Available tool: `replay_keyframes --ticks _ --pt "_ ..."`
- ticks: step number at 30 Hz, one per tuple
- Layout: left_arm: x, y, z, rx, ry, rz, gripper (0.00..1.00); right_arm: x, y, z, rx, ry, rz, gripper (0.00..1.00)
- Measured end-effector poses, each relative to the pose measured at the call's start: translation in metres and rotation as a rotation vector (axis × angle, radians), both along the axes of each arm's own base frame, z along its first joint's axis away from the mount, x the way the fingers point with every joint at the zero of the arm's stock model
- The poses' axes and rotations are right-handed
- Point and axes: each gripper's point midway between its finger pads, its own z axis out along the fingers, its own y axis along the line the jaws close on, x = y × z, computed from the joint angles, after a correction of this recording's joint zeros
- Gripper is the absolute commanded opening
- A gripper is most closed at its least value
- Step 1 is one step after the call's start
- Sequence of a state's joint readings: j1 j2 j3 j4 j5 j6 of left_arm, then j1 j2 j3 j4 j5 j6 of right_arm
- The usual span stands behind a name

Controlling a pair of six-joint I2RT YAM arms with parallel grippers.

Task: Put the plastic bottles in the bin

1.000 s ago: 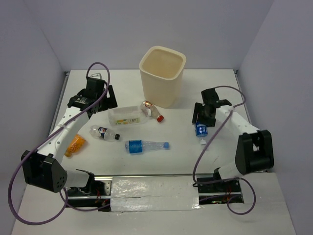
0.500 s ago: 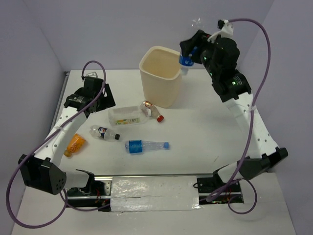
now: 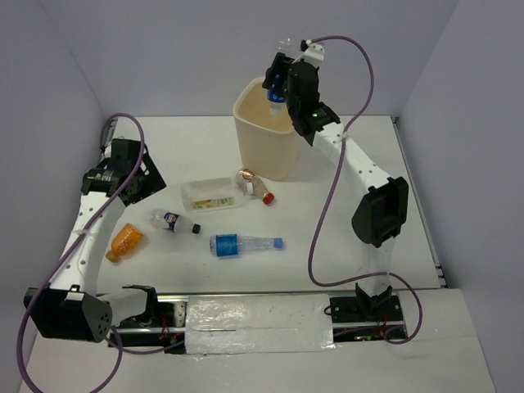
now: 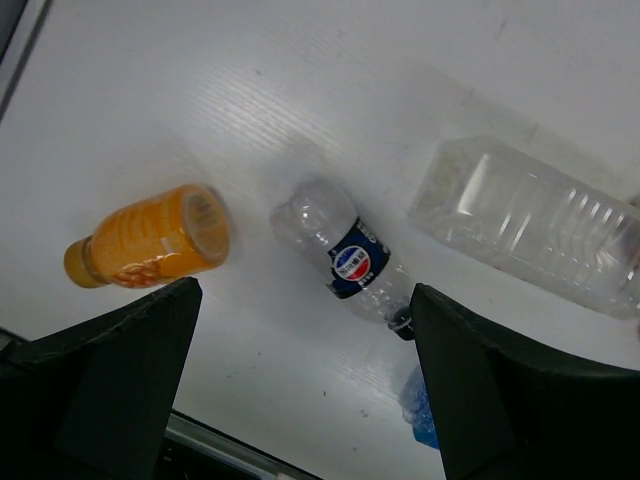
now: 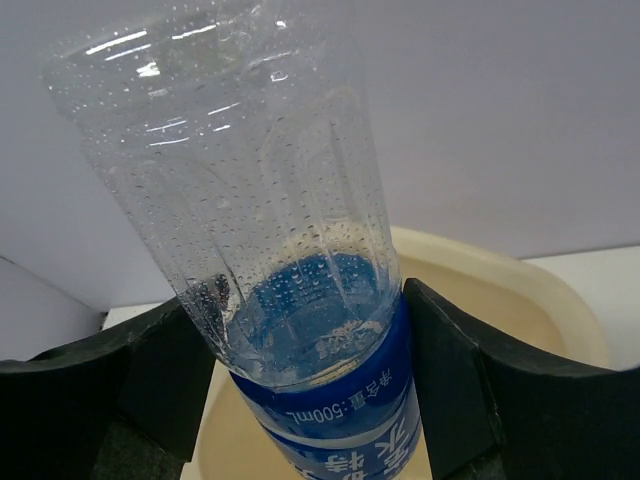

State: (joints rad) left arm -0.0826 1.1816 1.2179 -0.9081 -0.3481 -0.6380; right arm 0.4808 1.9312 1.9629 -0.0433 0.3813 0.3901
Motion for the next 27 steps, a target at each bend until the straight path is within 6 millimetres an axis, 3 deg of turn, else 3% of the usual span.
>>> replay_keyframes --ticks 3,8,11,14,16,20,24,27 --pt "-0.006 0.021 -0.006 0.002 0.021 0.078 0.99 0.002 0.004 -0.01 -0.022 0.014 -0.003 1.0" --pt "-0.019 0.044 -0.023 -0.033 0.067 0.187 0.99 -0.003 0.004 -0.001 -0.031 -0.001 -0.007 1.0" --pt "-0.023 0.049 -0.029 -0.059 0.079 0.225 0.99 -0.012 0.002 0.012 -0.046 -0.013 0.0 1.0" --pt "-0.026 0.055 -0.032 -0.065 0.086 0.256 0.99 -0.025 0.001 0.043 -0.051 -0.048 0.017 1.0" --pt "-0.031 0.059 -0.037 -0.06 0.101 0.279 0.99 -0.04 0.0 0.064 -0.04 -0.072 0.041 1.0" --pt "-0.043 0.064 -0.057 -0.05 0.164 0.323 0.99 -0.081 -0.006 0.085 -0.019 -0.094 0.103 1.0" --pt "-0.058 0.065 -0.087 -0.077 0.25 0.393 0.99 -0.122 -0.012 0.091 -0.004 -0.093 0.17 1.0" --pt "-0.07 0.063 -0.104 -0.126 0.289 0.479 0.99 -0.139 -0.014 0.087 -0.014 -0.078 0.205 1.0"
